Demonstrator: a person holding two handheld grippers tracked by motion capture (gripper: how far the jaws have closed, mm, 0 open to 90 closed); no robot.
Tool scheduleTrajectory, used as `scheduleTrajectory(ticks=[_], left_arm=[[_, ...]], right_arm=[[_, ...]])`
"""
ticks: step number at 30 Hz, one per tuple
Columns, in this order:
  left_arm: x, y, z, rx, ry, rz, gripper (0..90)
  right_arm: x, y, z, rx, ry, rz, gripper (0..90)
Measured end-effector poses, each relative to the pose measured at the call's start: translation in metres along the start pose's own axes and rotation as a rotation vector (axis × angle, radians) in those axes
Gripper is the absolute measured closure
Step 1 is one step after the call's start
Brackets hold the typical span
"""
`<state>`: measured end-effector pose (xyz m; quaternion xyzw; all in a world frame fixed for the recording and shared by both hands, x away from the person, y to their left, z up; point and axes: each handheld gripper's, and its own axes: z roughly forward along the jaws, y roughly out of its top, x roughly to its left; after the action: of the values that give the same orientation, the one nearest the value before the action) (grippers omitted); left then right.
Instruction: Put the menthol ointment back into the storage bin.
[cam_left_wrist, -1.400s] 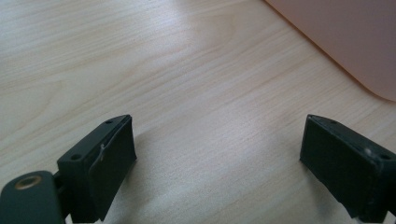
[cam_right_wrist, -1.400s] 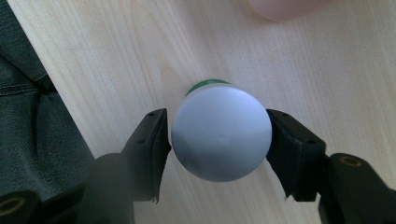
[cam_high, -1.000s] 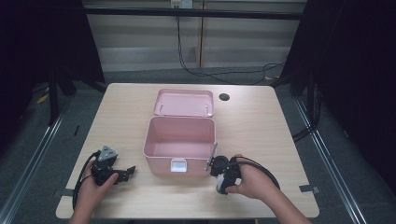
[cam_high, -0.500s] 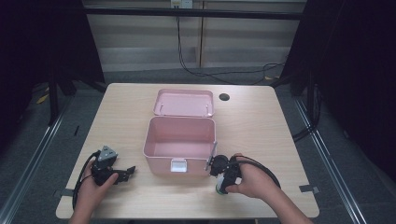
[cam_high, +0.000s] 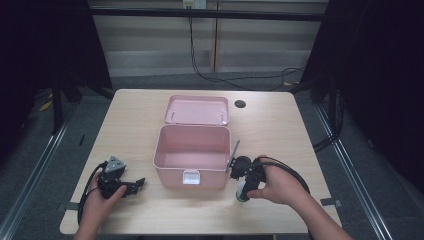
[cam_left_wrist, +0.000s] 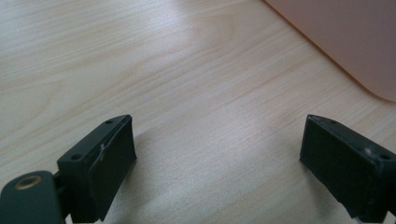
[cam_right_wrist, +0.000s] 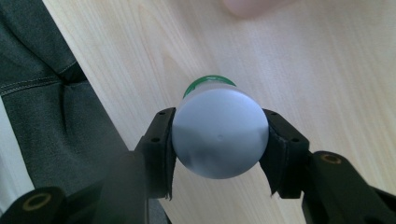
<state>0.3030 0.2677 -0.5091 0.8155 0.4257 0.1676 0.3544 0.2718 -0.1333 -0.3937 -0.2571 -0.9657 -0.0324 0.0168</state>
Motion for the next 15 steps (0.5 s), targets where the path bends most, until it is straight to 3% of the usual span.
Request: scheduleTrajectory(ticks=[15], left_arm=[[0.000,0.000,0.000,-0.001,0.002,-0.002,9.8]], right_arm=[[-0.012,0.013,-0.045,-0.026,0.013,0.017,50.7]])
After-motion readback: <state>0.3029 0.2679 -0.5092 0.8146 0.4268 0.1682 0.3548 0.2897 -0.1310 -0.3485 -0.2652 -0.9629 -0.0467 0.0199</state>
